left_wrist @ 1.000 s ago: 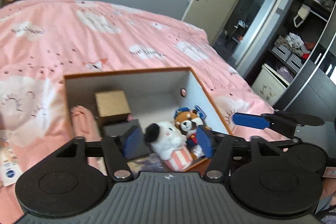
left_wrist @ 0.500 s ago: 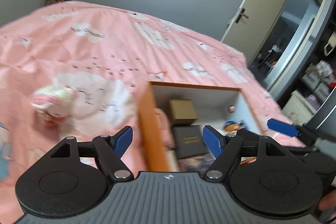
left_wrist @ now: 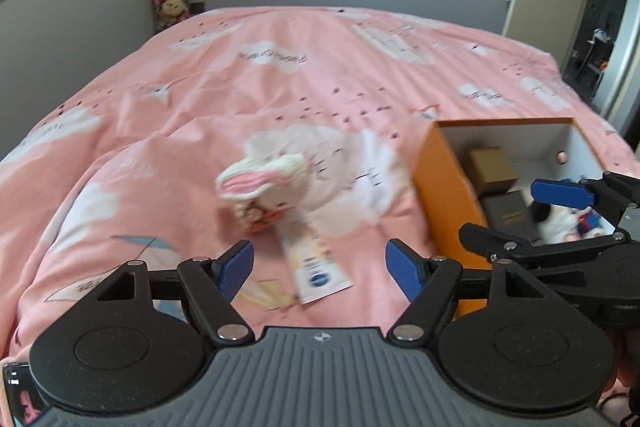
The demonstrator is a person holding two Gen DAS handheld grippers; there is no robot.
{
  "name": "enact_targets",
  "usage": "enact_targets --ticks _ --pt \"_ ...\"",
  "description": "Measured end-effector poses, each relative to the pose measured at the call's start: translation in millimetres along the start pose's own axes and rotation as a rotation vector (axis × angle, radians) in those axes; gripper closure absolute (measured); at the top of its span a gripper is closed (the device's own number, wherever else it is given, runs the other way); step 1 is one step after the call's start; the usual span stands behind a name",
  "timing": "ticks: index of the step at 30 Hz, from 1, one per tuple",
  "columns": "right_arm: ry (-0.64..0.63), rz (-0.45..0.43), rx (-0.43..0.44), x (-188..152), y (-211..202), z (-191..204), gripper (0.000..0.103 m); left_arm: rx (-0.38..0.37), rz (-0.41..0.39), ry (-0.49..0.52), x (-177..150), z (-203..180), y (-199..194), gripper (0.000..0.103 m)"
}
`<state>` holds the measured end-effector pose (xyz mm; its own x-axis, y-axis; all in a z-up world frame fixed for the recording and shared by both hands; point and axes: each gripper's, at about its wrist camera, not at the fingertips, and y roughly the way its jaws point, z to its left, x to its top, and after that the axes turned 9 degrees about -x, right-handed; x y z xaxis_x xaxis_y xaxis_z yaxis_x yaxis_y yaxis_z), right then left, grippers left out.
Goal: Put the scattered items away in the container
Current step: 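Move both open grippers back toward the crocheted bunny and lotion tube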
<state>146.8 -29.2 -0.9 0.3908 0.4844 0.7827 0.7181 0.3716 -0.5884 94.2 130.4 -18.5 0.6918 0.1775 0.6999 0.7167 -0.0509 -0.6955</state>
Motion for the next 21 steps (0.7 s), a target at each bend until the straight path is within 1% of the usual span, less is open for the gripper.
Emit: enact_targets --ticks 3,5,8,14,16,18,19,21 --pt "-0.048 0.027 0.013 -1.8 15.0 17.3 0.018 0.053 0.028 -0.003 -4.9 12.6 8.9 0.019" --pt "-0.067 0.053 0.039 -2.9 24.8 26.2 0.018 0.081 0.054 -0.011 -7.1 21.1 15.5 0.019" --pt "-0.104 0.085 0.082 -3.6 38.0 40.0 0.018 0.095 0.096 -0.03 -9.2 32.8 25.9 0.019" --pt "-0.25 0.125 0.13 -6.7 66.9 70.7 0.024 0.155 0.157 0.006 -15.9 44.8 45.3 0.019" --pt "-0.321 0.133 0.132 -9.2 76.6 80.8 0.025 0.174 0.176 -0.004 -17.4 51.9 51.0 0.019" --pt "-0.382 0.138 0.138 -13.0 85.0 88.7 0.026 0.176 0.19 -0.018 -18.4 58.7 55.3 0.019" --pt "-0.407 0.144 0.147 -14.9 88.8 91.6 0.028 0.171 0.192 -0.019 -18.8 60.8 56.6 0.019" --pt "-0.448 0.159 0.164 -18.1 96.4 96.6 0.031 0.16 0.193 -0.003 -19.2 61.5 58.0 0.019"
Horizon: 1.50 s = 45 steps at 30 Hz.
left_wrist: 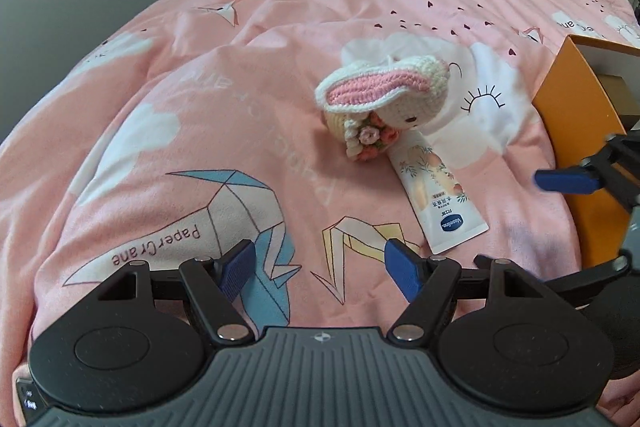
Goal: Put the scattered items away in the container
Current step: 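Move both open grippers back toward the crocheted bunny and lotion tube, then grasp the white lotion tube with the right gripper while left grasps the crocheted bunny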
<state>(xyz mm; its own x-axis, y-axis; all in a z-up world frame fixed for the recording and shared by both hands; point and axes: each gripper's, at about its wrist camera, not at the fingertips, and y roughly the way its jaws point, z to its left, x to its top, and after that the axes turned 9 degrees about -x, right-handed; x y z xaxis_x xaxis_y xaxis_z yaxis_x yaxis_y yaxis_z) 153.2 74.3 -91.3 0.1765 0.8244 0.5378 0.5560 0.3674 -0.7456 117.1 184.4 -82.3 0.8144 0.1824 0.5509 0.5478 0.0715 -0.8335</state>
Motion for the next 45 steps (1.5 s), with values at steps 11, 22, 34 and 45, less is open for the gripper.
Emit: enact_targets --ticks 11,22,34,45 --pt "-0.167 0.006 0.014 0.5 29.3 19.1 0.044 -0.031 -0.008 0.087 4.7 -3.4 17.9 0.019" --pt "-0.332 -0.11 -0.091 -7.6 27.5 41.2 0.068 -0.041 -0.03 0.077 10.7 1.2 23.3 0.019" --pt "-0.24 -0.172 -0.172 15.1 12.3 3.8 0.089 -0.04 -0.093 0.167 19.2 -10.4 11.8 0.02" --pt "-0.009 -0.094 -0.061 21.8 -10.3 -47.8 0.102 -0.071 -0.106 0.249 35.3 -20.8 18.1 0.025"
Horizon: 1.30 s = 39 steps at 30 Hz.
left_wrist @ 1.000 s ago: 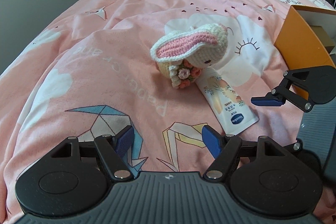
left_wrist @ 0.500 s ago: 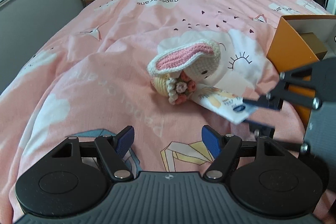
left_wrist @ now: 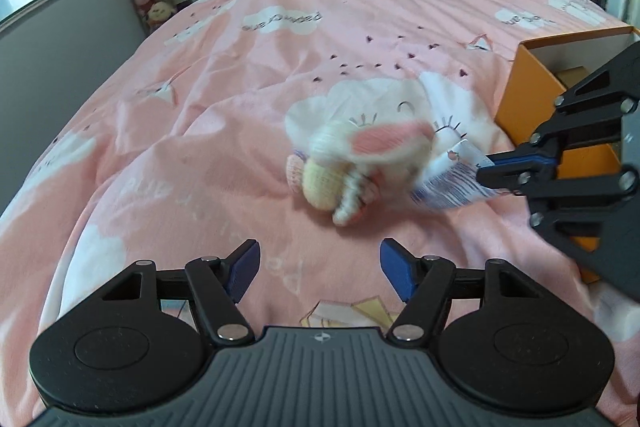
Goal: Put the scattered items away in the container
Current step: 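Grasp the white lotion tube with the right gripper while left grasps the crocheted bunny, then lift and carry the bunny and lotion tube over the shoebox with both grippers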
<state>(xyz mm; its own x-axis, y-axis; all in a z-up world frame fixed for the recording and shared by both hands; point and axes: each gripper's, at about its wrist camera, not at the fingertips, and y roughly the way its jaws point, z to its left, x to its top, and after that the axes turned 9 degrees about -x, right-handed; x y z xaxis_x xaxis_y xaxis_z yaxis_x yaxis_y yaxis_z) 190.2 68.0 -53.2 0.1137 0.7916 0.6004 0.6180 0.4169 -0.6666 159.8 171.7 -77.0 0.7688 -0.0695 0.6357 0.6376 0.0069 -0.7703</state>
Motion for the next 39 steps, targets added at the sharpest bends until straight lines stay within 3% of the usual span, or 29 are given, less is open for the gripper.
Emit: enact_targets --ticks 8,16,20,22,27,33,39 --pt "0.083 0.042 0.026 -0.8 10.8 -26.3 0.1 0.014 -0.005 0.267 11.8 -32.9 25.8 0.028" --pt "0.125 0.074 0.053 -8.6 10.0 -48.6 0.101 0.122 0.036 0.699 11.0 -63.5 64.7 0.028" --pt "0.143 0.075 0.055 -13.0 15.8 -52.6 0.1 0.144 0.066 0.827 3.3 -70.0 85.7 0.026" --pt "0.15 0.071 0.055 -14.2 17.6 -54.4 0.1 0.12 0.084 0.855 2.2 -73.1 92.3 0.023" --pt "0.167 0.07 0.049 -17.1 20.6 -59.8 0.098 0.147 0.15 0.91 0.1 -75.0 115.8 0.022" --pt "0.174 0.06 0.04 -21.1 24.5 -61.6 0.096 0.146 0.184 0.846 7.7 -70.5 126.8 0.028" --pt "0.199 0.065 0.077 -23.4 29.8 -61.0 0.094 0.131 0.166 0.772 11.6 -63.9 119.1 0.033"
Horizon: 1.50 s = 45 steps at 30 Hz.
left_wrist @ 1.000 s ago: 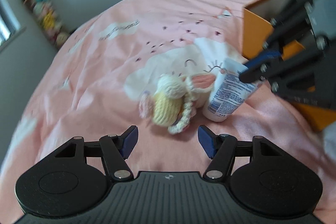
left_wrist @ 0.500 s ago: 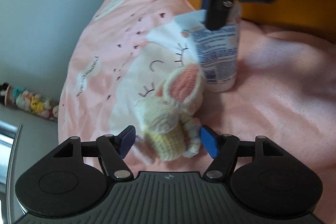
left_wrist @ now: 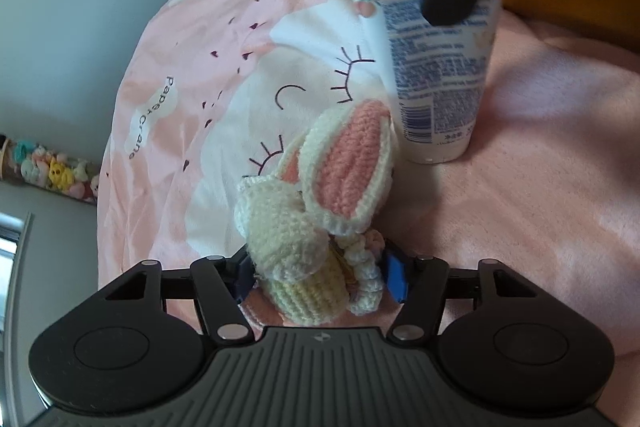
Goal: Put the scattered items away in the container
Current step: 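Lift and carry the bunny and lotion tube over the shoebox with both grippers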
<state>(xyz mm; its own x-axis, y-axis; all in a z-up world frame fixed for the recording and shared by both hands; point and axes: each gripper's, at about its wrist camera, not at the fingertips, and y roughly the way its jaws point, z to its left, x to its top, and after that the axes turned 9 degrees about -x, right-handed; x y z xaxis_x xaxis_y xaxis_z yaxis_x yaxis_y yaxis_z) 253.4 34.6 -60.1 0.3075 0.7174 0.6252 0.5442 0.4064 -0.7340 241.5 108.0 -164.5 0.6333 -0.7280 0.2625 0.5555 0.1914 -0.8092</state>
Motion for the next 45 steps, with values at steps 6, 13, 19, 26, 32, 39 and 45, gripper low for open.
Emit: enact_targets --ticks 6,13,19,26,32,39,45 --pt "0.074 -0.012 0.039 -0.3 -7.6 -2.9 0.099 -0.044 -0.052 -0.181 -5.0 17.1 -19.5 0.037" --pt "0.092 -0.067 0.044 1.3 -36.7 -0.6 0.101 -0.185 -0.16 -0.535 -19.4 50.1 -66.0 0.037" --pt "0.118 -0.119 0.041 1.5 -74.0 -4.7 0.101 -0.286 -0.256 -0.675 -23.5 64.5 -110.8 0.037" --pt "0.16 -0.193 0.013 -4.6 -135.2 -29.4 0.101 -0.332 -0.361 -0.628 -3.9 60.4 -164.3 0.037" --pt "0.203 -0.241 -0.097 -14.8 -181.4 -70.2 0.101 -0.365 -0.451 -0.523 33.0 52.0 -194.7 0.037" --pt "0.271 -0.237 -0.24 -35.4 -204.7 -128.0 0.101 -0.416 -0.534 -0.427 91.7 33.8 -199.1 0.037" --pt "0.351 -0.217 -0.327 -57.5 -194.9 -172.4 0.101 -0.493 -0.543 -0.374 147.6 15.3 -175.1 0.037"
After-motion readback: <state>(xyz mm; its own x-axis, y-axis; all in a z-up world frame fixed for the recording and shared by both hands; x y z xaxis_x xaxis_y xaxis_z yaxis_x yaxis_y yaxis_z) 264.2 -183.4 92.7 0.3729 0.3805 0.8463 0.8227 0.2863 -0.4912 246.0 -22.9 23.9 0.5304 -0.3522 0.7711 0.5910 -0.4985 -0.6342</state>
